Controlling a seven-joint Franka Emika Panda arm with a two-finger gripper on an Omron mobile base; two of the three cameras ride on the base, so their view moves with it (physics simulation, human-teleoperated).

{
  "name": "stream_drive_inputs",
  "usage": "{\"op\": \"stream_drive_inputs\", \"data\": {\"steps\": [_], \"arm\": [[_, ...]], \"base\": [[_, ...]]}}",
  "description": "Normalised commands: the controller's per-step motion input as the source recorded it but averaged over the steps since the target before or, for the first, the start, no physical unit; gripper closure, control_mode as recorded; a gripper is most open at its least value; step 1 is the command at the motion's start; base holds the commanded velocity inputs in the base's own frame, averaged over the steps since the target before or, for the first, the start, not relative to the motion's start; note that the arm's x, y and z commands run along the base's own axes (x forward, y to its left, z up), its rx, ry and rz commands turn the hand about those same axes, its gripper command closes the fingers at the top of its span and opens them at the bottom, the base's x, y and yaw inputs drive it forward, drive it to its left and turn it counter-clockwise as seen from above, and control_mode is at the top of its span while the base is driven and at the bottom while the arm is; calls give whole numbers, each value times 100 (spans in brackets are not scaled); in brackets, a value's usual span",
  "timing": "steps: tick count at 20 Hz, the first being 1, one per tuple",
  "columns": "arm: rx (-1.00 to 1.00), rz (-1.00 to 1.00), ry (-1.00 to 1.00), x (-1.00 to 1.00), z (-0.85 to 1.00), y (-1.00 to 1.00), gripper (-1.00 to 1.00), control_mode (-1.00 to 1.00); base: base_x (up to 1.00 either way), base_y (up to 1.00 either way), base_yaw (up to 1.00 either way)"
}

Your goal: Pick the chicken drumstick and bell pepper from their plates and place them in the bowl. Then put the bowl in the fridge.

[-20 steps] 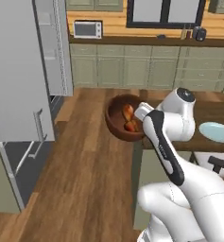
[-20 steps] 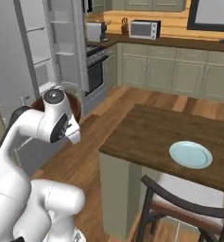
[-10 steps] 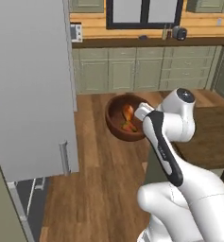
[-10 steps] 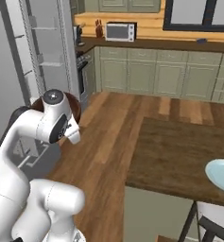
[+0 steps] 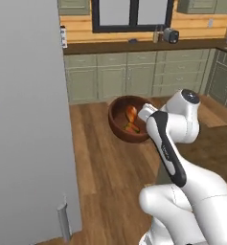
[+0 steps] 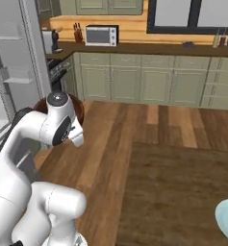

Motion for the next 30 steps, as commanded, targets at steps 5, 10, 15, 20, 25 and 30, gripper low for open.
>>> {"op": "stream_drive_inputs", "data": {"steps": [5, 10, 15, 20, 25, 30], "arm": [[0, 0, 0, 0, 0, 0, 100, 100], [0, 0, 0, 0, 0, 0, 100, 100], [0, 0, 0, 0, 0, 0, 100, 100], [0, 0, 0, 0, 0, 0, 100, 100], [0, 0, 0, 0, 0, 0, 100, 100], [0, 0, 0, 0, 0, 0, 100, 100]], "base": [[100, 26, -20], [73, 25, -7], [0, 32, 9], [74, -8, 1], [93, -17, -7], [60, 1, 0]]}}
